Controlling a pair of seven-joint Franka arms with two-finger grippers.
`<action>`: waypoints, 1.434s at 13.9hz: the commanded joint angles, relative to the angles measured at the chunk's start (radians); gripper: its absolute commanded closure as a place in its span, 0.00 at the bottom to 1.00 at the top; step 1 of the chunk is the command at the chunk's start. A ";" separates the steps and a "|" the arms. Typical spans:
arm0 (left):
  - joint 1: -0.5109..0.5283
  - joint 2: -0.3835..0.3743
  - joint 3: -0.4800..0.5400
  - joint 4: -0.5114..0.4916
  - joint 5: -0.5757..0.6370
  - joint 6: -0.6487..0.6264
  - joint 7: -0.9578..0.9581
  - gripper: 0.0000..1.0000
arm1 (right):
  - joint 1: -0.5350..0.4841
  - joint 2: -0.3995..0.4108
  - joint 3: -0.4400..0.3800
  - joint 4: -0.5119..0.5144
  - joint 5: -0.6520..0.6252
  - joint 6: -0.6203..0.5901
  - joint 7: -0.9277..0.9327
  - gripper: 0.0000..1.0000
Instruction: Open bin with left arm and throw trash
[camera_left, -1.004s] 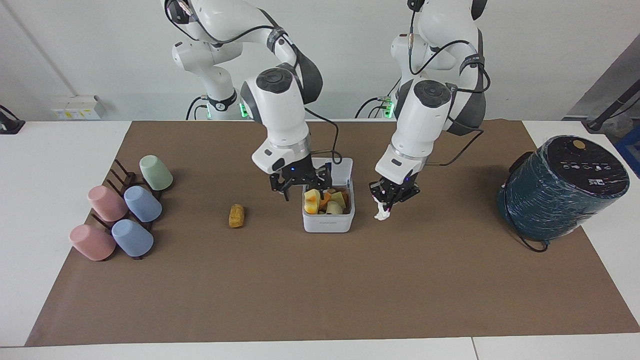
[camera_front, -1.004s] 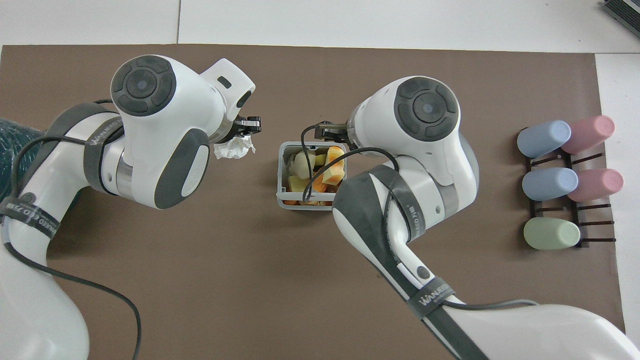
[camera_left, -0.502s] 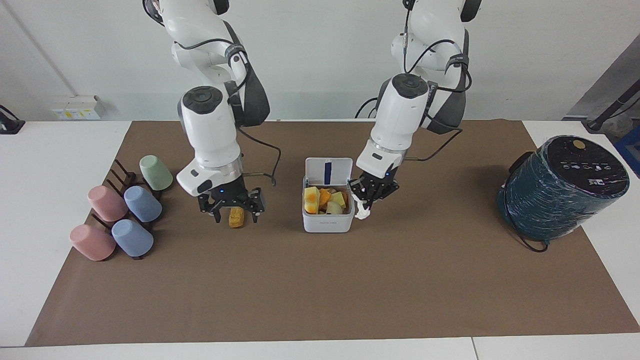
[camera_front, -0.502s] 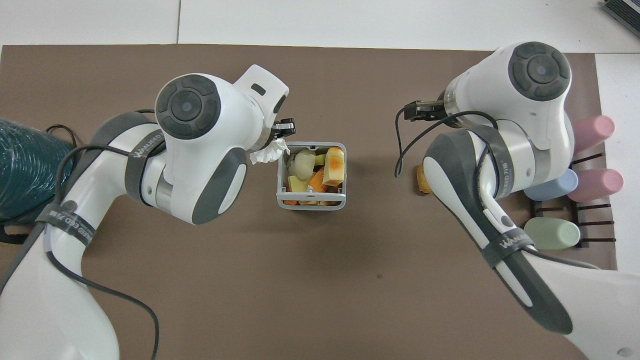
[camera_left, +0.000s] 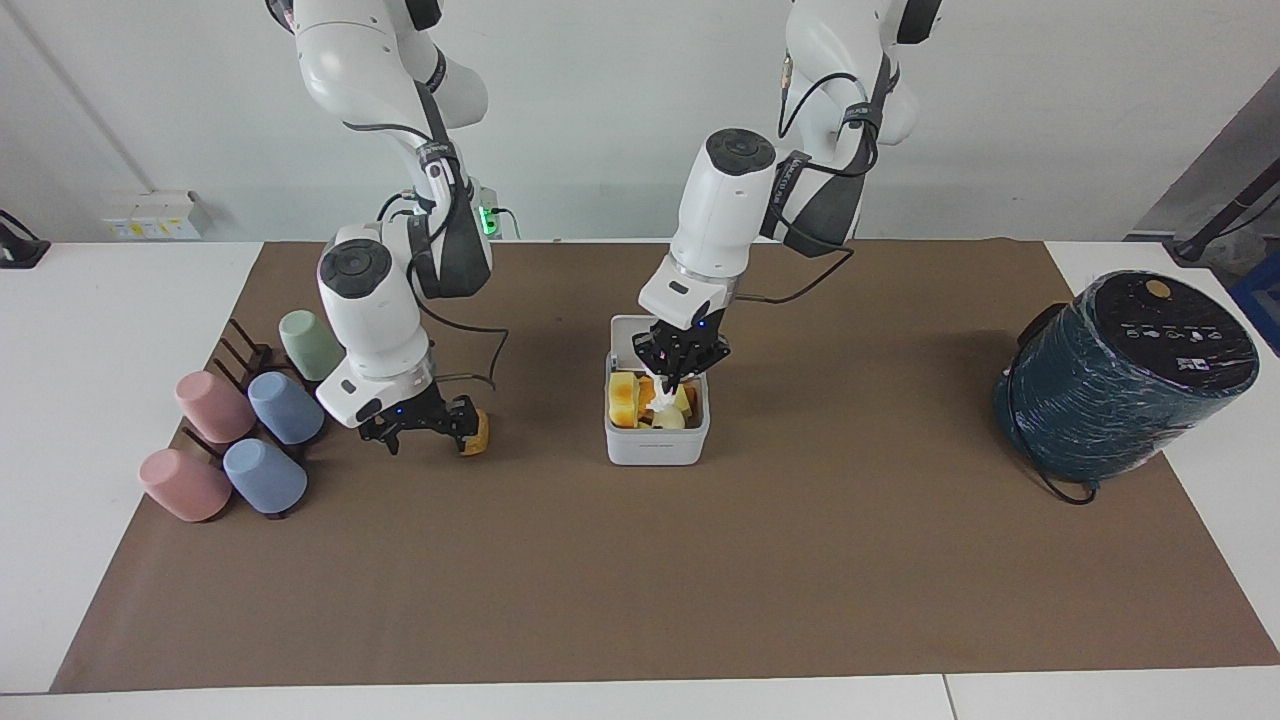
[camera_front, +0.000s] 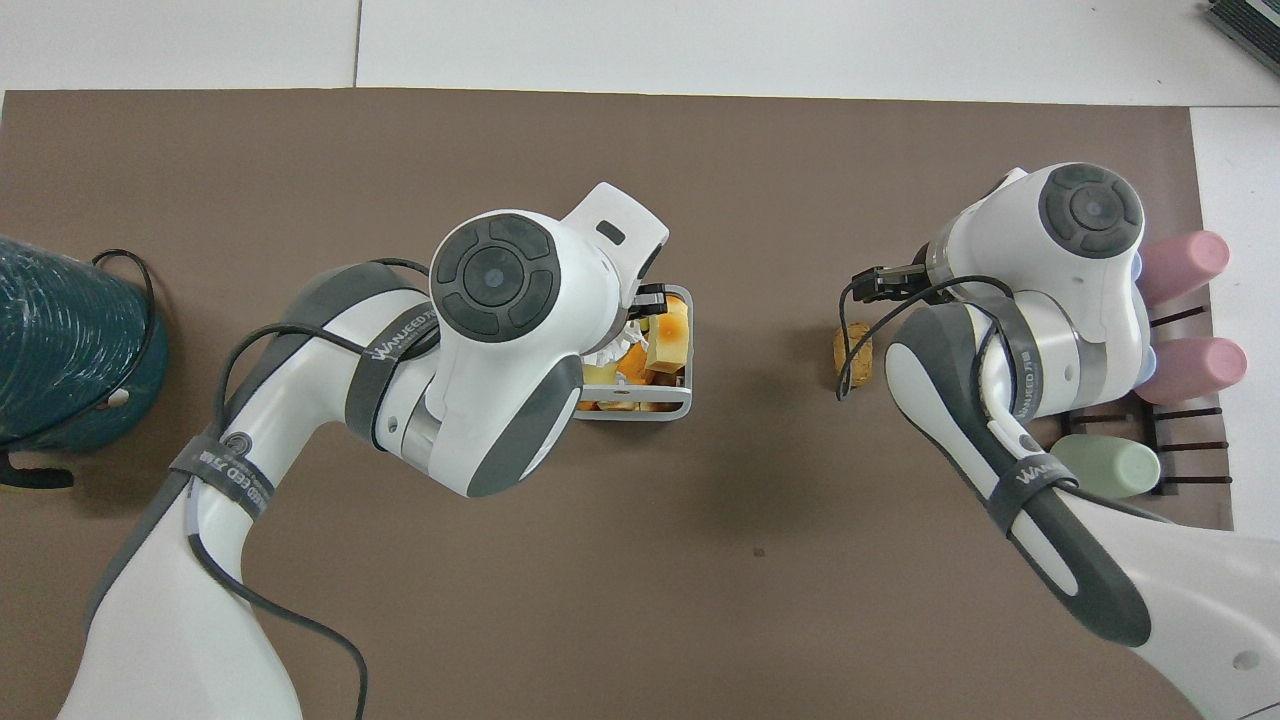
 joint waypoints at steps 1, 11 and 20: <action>-0.018 -0.018 0.016 -0.034 -0.016 0.001 -0.002 0.83 | -0.020 -0.039 0.016 -0.103 0.000 0.078 -0.023 0.00; 0.000 -0.014 0.019 0.013 -0.014 -0.031 -0.005 0.37 | -0.003 -0.089 0.042 -0.252 0.079 0.096 -0.061 0.00; 0.218 -0.024 0.030 0.113 0.010 -0.238 0.175 0.35 | 0.009 -0.097 0.056 -0.289 0.096 0.159 -0.119 0.10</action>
